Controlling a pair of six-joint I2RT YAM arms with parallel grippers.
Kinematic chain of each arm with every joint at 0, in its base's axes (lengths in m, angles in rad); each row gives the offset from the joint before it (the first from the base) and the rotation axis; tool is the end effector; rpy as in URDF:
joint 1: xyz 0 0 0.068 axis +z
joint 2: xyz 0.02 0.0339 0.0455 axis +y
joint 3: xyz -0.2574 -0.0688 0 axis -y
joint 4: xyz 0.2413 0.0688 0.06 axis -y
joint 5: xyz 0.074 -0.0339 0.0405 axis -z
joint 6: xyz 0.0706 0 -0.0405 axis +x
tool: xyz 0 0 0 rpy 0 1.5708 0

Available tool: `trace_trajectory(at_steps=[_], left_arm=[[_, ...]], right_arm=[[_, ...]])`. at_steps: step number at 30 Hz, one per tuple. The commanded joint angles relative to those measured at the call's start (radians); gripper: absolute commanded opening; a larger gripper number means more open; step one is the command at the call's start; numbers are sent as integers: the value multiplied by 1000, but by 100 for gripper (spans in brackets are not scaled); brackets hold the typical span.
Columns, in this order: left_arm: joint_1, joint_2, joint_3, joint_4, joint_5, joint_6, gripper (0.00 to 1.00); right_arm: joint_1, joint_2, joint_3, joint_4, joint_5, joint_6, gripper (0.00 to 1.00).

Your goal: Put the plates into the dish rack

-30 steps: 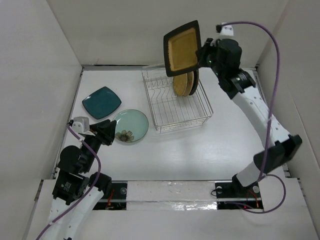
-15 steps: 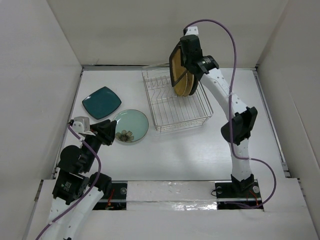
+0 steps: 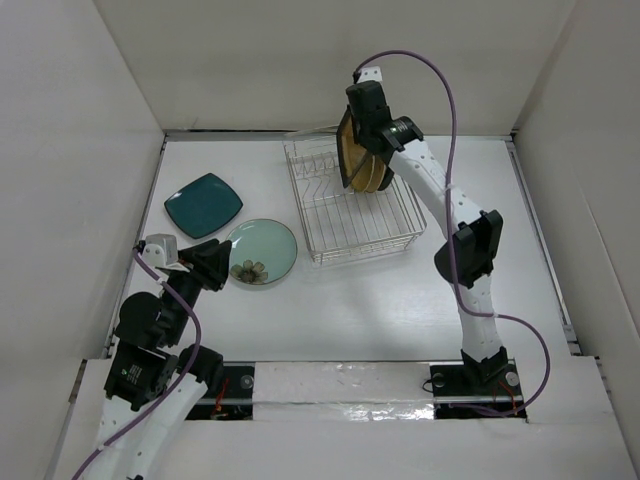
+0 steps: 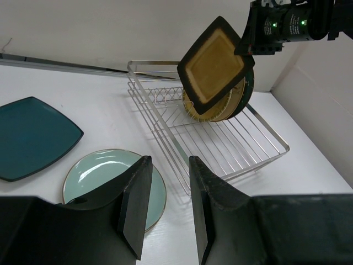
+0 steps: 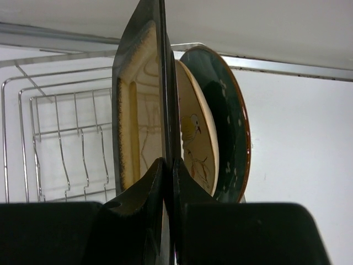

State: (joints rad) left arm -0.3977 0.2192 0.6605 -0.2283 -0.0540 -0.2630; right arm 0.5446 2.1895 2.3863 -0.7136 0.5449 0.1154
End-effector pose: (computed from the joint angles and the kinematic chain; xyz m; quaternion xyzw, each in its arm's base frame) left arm 0.0960 -0.0362 0.3573 0.0213 0.6277 -0.2363 0.7414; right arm 0.4561 0.2334 0.3628 -0.0450 0.8422 -0.0631 0.5336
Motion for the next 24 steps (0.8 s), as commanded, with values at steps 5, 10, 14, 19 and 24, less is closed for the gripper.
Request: trace_trajectory(at_steps=[5,10,14,19,24], left_arm=[[-4,-9,8,40,-7,4,30],[-4,-4,7,40,-9,5,30],[-4,3,8,40,-9,4,30],[-4,14,8,38,-12,4,30],[-4,32,8,37,-15,4,30]], right_arm=[[34,-4,5,152,4,-23,0],[55,7,-55,184,-16,-29,0],[55,21,-88,192,-25,-31,0],[64,3,-145,238,-34,-23,0],[75,-97,-248,307,-26,-16,51]])
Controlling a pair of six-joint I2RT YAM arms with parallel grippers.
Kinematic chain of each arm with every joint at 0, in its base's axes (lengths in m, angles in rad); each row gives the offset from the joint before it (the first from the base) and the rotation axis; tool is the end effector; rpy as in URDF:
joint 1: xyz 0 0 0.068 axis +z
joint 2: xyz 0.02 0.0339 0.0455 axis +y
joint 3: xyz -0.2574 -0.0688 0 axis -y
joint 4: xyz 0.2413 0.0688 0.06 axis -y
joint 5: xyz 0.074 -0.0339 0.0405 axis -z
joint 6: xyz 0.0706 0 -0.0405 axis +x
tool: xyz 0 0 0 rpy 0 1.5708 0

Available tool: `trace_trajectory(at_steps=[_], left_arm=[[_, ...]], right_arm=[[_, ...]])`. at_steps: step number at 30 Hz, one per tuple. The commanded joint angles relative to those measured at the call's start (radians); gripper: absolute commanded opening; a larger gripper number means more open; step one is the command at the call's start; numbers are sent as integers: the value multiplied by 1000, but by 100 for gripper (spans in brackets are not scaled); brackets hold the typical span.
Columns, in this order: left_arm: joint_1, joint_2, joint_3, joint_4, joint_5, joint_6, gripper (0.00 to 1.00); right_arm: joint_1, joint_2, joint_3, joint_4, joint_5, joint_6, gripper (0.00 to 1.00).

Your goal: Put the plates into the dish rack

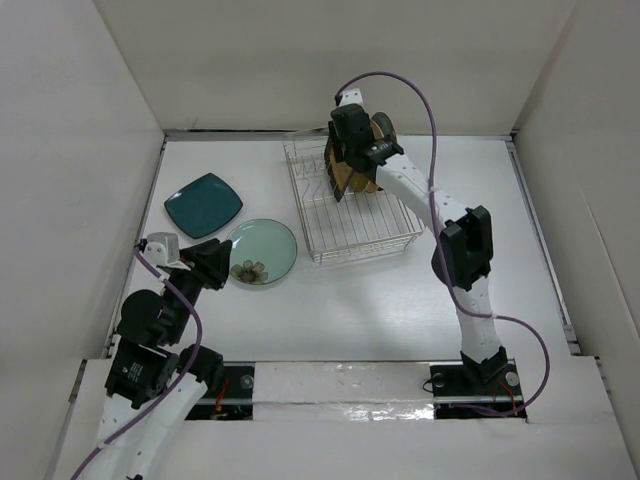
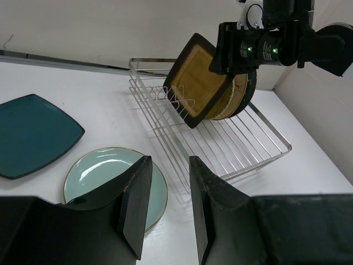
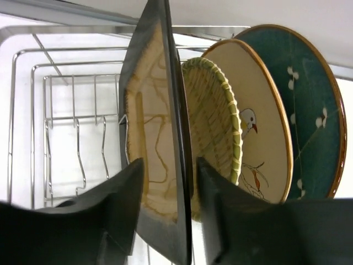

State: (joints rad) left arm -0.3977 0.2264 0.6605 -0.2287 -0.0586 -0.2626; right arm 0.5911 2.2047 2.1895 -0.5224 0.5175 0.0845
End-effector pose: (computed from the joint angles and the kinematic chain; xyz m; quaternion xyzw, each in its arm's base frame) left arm 0.0978 -0.0366 0.3567 0.0199 0.6307 -0.2339 0.7396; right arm 0.4603 0.2669 0.3079 -0.0883 0.8454 -0.0517 0.5242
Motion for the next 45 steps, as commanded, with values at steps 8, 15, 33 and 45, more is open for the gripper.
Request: trace_trajectory(at_steps=[8,15,33,45], left_arm=[[-4,54,8,35,-17,-1,27],[17,62,10,42,3,-7,0],[13,-44,-4,22,-29,-49,22],[-9,-102,-1,6,-73,-67,23]], right_arm=[[207,-446,-427,344,-37,58,61],[553,-637,-1023,849,19,391,0],[688,-168,-989,776,282,1380,70],[653,10,-815,572,306,1799,49]])
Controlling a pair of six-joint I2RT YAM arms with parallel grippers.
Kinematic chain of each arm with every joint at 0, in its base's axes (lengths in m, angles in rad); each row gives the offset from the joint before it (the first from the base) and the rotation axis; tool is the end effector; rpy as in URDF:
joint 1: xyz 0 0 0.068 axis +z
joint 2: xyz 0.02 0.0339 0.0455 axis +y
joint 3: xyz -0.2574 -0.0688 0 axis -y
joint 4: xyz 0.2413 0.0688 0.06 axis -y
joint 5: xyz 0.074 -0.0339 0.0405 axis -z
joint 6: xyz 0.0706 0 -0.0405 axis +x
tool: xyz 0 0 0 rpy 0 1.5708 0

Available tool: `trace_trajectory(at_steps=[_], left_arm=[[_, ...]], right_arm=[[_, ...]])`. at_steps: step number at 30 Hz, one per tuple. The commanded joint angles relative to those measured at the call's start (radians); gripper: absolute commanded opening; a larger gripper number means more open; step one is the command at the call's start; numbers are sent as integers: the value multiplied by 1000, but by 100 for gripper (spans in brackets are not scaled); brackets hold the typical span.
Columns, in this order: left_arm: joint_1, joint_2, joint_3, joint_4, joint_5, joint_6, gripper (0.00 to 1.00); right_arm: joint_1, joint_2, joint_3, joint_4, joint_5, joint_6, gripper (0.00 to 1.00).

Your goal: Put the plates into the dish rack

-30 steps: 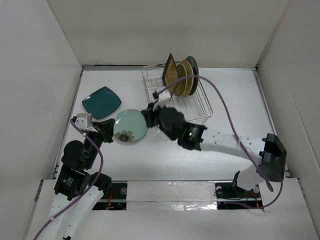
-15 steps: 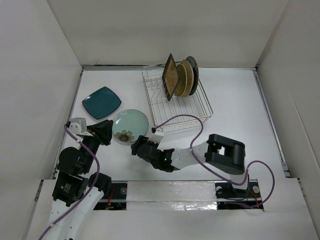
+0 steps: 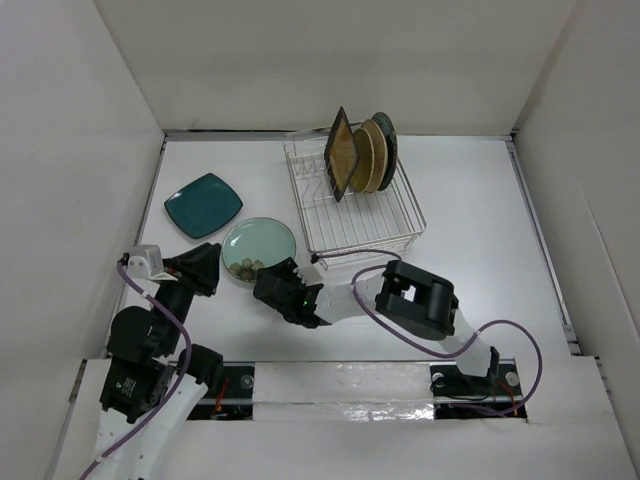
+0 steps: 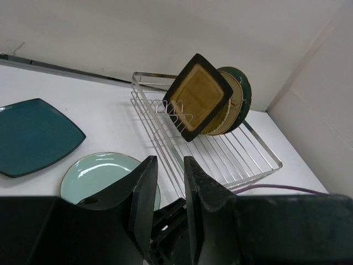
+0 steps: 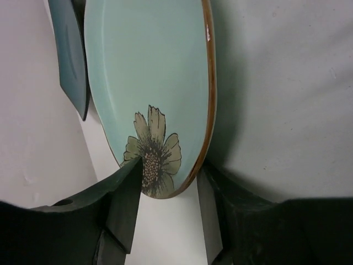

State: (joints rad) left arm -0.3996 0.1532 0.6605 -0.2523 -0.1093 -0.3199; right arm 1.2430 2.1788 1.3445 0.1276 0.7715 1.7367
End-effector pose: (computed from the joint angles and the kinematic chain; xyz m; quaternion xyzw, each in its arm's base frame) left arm 0.0830 -0.0267 0.3588 -0.0189 0.6118 -0.2469 0.7513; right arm 0.1974 0.4275 0.1054 0.3584 0.7774 0.3591 0.3719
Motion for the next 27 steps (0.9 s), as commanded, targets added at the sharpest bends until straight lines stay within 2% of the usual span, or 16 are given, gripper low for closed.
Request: trace_trajectory(at_steps=[1,4,5,12,14,19,26,27], left_arm=[[-7,-43,-1,30,-23,-10,23],[-7,-55,-1,28,-26,-10,23],[-7,-57,-2,27,-26,-10,23],[-7,-64,-1,28,-24,-7,23],[-7,-70,-2,28,-24,-5,23],[-7,-78,-1,28,-26,-4,23],[-7,-69,-1,27,-32,-4,23],[-7,-69,2,25,-32,-4,23]], right_arm=[[1,44,38,-100,55,159,48],[1,67,55,-112,51,195,34],[1,75,53,-109,49,193,23],[38,14,-40,-49,57,149,3],[65,-29,-94,15,61,121,0],[125,-216,-267,148,98,-67,0],[200,-448,-407,308,108,-365,0],[200,-477,-412,340,101,-485,0]])
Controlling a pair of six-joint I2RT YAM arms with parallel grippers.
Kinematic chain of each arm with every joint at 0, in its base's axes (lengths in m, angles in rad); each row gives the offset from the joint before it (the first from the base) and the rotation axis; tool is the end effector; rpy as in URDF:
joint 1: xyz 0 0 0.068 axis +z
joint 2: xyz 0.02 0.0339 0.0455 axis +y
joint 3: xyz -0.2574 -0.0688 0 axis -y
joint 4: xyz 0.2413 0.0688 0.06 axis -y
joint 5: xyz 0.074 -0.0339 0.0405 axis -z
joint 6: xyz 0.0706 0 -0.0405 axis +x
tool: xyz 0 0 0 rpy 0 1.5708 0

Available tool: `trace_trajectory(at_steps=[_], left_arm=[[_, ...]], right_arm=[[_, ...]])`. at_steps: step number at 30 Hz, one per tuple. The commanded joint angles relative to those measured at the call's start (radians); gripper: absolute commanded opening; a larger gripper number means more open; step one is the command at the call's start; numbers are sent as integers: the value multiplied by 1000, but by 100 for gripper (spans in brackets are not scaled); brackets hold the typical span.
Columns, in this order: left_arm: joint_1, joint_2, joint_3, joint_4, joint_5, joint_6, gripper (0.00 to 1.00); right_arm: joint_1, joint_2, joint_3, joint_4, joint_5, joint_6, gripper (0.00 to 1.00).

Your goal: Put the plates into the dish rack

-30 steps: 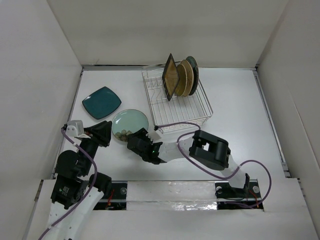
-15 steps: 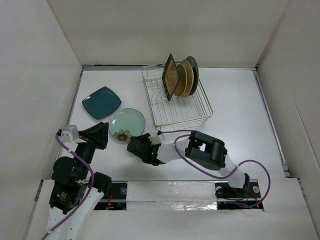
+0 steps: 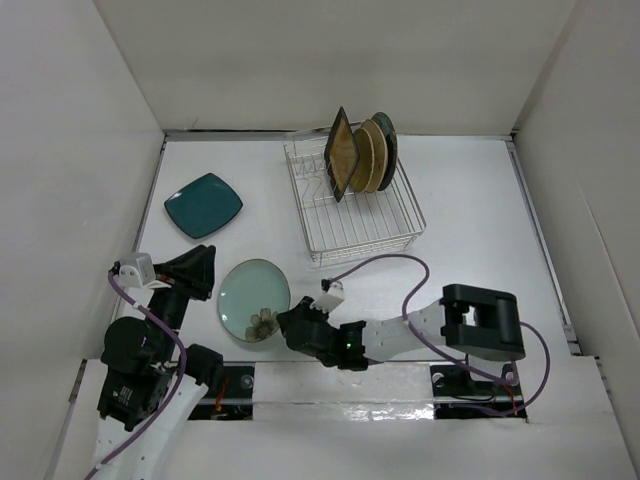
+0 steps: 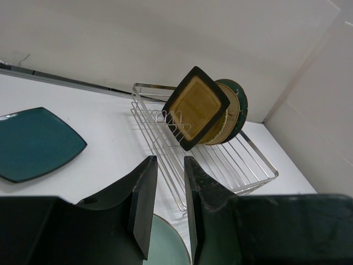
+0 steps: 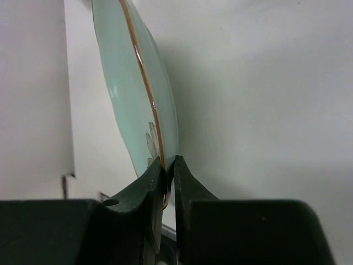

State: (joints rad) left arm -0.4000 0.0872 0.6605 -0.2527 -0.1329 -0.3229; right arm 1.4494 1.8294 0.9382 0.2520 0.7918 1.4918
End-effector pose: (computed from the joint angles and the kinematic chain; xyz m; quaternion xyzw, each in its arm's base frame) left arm 0.0685 -0.0188 0.3626 -0.0313 0.5855 -0.2498 0.7706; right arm 0.0963 0.3744 0.1386 0.1906 0.8205 0.3779 0.3843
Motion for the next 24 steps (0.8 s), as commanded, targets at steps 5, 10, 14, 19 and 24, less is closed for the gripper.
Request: trace_trajectory(at_steps=[5,10,14,19,24], left_arm=[[-7,-3,2,27,-7,2,23],[-7,9,2,26,-13,2,23],[-7,22,1,27,-2,2,24],[-7,40,1,27,4,4,24],[-7,59,2,27,-2,4,25]], right_arm=[[-72,-291,19,219,75,-474,0],[-220,-426,75,208,-20,-715,0],[-383,-385,285,77,-72,-944,0],[-512,-190,614,-100,101,-1298,0],[-613,20,914,-192,147,-1429,0]])
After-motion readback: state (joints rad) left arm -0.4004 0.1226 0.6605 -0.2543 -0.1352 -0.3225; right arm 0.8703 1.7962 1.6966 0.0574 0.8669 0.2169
